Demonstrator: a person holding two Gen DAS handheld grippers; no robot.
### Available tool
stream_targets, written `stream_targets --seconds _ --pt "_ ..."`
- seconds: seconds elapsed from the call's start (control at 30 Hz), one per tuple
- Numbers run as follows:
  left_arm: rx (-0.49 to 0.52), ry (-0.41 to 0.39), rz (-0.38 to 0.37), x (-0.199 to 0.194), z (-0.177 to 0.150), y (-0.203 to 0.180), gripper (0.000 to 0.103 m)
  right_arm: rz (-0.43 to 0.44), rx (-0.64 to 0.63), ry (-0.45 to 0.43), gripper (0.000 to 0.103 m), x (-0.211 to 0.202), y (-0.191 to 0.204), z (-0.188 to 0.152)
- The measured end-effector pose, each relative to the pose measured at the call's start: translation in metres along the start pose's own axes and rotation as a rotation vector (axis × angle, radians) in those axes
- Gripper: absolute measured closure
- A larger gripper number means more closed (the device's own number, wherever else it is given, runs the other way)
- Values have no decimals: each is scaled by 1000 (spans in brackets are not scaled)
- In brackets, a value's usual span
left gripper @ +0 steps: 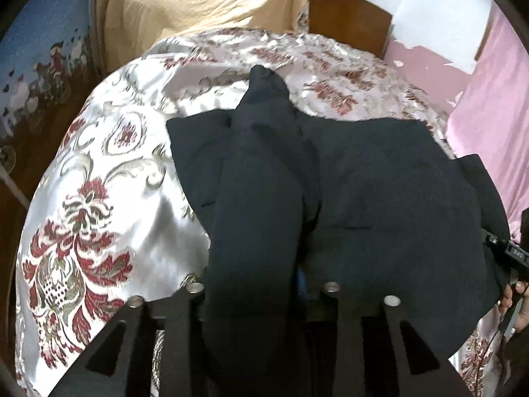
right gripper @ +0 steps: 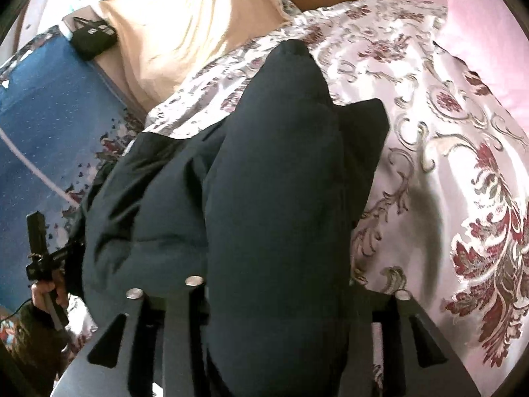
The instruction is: Fold large clothes
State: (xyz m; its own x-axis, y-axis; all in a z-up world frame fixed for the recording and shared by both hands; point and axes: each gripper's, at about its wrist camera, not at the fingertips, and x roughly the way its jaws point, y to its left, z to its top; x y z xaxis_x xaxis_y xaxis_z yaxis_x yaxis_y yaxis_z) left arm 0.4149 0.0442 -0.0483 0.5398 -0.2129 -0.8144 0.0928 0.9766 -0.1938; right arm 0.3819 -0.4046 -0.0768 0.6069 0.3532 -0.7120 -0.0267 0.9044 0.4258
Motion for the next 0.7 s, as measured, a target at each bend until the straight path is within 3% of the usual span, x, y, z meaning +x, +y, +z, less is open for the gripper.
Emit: stream_targets --seconds 0.07,0.13,0.23,0.47,0.6,0.7 --pt "-11 25 25 6 -2 3 39 -14 13 9 52 2 -2 -3" --pt "-15 23 80 9 -5 5 23 -26 36 8 41 3 -7 -5" --pt "-53 12 88 5 -8 9 18 -60 64 2 26 3 -14 -11" --pt "-39 -11 174 -6 -18 0 12 -140 15 -52 13 -15 -3 -19" --pt "-63 -20 175 -13 -19 1 12 -187 -18 -93 12 -27 6 -16" --pt "-81 -42 166 -20 -20 2 9 -204 -35 -135 1 -38 12 -15"
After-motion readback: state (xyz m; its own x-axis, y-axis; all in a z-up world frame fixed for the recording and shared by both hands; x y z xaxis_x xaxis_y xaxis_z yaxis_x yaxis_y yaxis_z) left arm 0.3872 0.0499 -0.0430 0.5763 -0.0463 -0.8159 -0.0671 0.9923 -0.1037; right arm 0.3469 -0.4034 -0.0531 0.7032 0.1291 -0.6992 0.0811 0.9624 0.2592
